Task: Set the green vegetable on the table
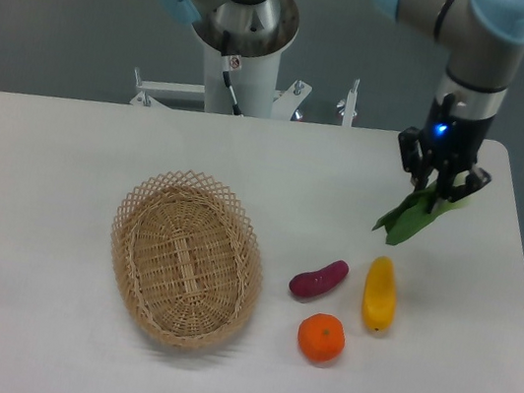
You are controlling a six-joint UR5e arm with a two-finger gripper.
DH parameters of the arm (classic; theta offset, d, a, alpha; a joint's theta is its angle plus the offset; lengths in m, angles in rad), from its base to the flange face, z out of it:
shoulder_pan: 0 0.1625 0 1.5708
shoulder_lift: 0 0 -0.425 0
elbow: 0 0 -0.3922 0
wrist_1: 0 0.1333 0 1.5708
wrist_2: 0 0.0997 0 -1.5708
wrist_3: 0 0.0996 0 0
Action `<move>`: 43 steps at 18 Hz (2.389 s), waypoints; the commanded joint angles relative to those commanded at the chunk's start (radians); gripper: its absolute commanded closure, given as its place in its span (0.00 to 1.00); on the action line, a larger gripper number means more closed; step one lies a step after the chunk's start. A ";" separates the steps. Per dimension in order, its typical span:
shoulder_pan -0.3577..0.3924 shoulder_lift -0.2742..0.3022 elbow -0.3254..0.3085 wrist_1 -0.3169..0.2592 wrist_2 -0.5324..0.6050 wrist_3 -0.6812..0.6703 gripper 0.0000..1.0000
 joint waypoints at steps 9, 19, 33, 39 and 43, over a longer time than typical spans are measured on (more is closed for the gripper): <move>-0.017 -0.052 -0.117 0.017 0.018 0.140 0.67; -0.023 -0.065 -0.129 0.020 0.015 0.126 0.33; -0.011 -0.015 -0.037 0.011 0.006 0.111 0.00; -0.014 0.005 0.182 -0.113 0.005 0.042 0.00; -0.005 -0.006 0.368 -0.294 0.008 0.043 0.00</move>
